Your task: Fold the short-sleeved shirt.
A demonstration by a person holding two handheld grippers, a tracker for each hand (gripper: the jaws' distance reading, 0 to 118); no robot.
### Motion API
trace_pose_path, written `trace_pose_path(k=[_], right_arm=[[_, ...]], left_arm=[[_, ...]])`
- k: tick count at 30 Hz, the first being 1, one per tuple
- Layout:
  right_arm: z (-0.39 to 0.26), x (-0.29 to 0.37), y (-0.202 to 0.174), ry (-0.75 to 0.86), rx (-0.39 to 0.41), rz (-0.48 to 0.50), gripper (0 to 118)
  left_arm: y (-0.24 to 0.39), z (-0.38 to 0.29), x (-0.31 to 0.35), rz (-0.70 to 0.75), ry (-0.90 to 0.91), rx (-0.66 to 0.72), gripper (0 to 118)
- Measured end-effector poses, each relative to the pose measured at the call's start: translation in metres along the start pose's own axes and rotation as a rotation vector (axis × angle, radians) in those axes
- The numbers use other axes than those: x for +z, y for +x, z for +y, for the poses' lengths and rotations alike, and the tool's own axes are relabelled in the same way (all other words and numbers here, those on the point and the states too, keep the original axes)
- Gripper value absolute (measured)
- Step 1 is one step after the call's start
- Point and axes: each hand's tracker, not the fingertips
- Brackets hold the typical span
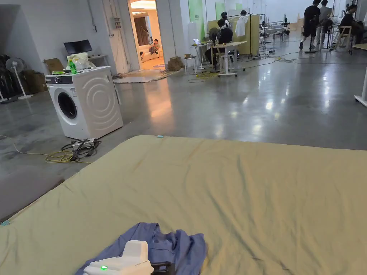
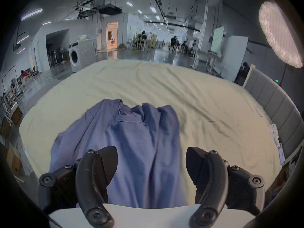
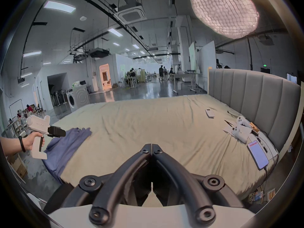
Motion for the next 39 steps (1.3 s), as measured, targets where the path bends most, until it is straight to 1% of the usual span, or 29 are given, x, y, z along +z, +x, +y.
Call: trace_pose_path(k=[2,4,6,7,9,10,11,13,16,17,18,19,20,23,26,28,30,31,32,33,36,38,39], right_arm=[[-0.007,-0.005,0.005,-0.039,-0.024,-0.028,0],[-0.012,-0.009,0.007,-0.065,-0.038,-0.046,0],[-0.018,-0.012,0.009,-0.094,-0.036,-0.074,0],[-0.02,-0.014,0.01,-0.108,-0.032,-0.083,0],[-0.024,-0.017,0.01,-0.133,-0.029,-0.091,0],[-0.025,-0.018,0.01,-0.141,-0.027,-0.092,0],[-0.026,-0.019,0.009,-0.15,-0.024,-0.094,0],[-0.028,-0.022,0.007,-0.162,-0.018,-0.096,0],[-0.029,-0.026,0.004,-0.177,-0.011,-0.094,0],[-0.029,-0.027,0.004,-0.179,-0.012,-0.091,0],[-0.029,-0.027,0.003,-0.181,-0.016,-0.086,0],[-0.029,-0.028,0.002,-0.183,-0.018,-0.081,0],[-0.03,-0.028,0.002,-0.184,-0.02,-0.077,0],[-0.028,-0.025,0.0,-0.187,-0.009,-0.067,0],[-0.024,-0.016,-0.002,-0.173,0.025,-0.062,0],[-0.023,-0.009,0.001,-0.168,0.032,-0.047,0],[-0.023,-0.001,0.003,-0.165,0.039,-0.043,0],[-0.024,0.005,0.004,-0.159,0.039,-0.043,0],[-0.025,0.01,0.005,-0.137,0.031,-0.049,0],[-0.025,0.017,0.006,-0.105,0.013,-0.064,0],[-0.025,0.032,0.012,-0.089,-0.03,-0.056,0],[-0.025,0.04,0.016,-0.071,-0.04,-0.065,0],[-0.025,0.044,0.018,-0.066,-0.044,-0.062,0]], left_arm=[[0.002,0.007,-0.028,0.059,-0.05,0.011,86],[-0.006,-0.001,-0.036,0.092,-0.064,0.076,86],[0.004,-0.002,-0.053,0.115,-0.084,0.146,86],[-0.038,0.002,-0.079,0.132,-0.104,0.149,86],[-0.061,0.004,-0.105,0.128,-0.139,0.148,86],[-0.064,0.003,-0.113,0.119,-0.16,0.141,86],[-0.051,-0.006,-0.117,0.111,-0.185,0.13,86],[-0.051,-0.01,-0.125,0.139,-0.176,0.089,87],[-0.039,-0.011,-0.118,0.147,-0.173,0.091,85],[-0.039,-0.009,-0.118,0.147,-0.177,0.083,78],[-0.04,-0.007,-0.117,0.133,-0.174,0.06,60],[-0.036,-0.007,-0.113,0.125,-0.167,0.047,21],[-0.036,-0.005,-0.113,0.137,-0.157,0.036,4],[-0.036,-0.008,-0.119,0.135,-0.177,0.051,4],[-0.043,-0.001,-0.111,0.112,-0.176,0.152,3],[-0.046,0.011,-0.09,0.098,-0.125,0.199,3],[-0.054,0.026,-0.062,0.053,-0.07,0.242,2],[-0.058,0.036,-0.047,0.082,-0.056,0.224,2],[-0.062,0.044,-0.035,0.09,-0.046,0.218,2],[-0.066,0.053,-0.02,0.127,-0.008,0.207,2],[-0.09,0.085,0.017,0.093,0.085,0.282,2],[-0.095,0.107,0.045,0.108,0.164,0.251,2],[-0.087,0.123,0.062,0.101,0.182,0.211,2]])
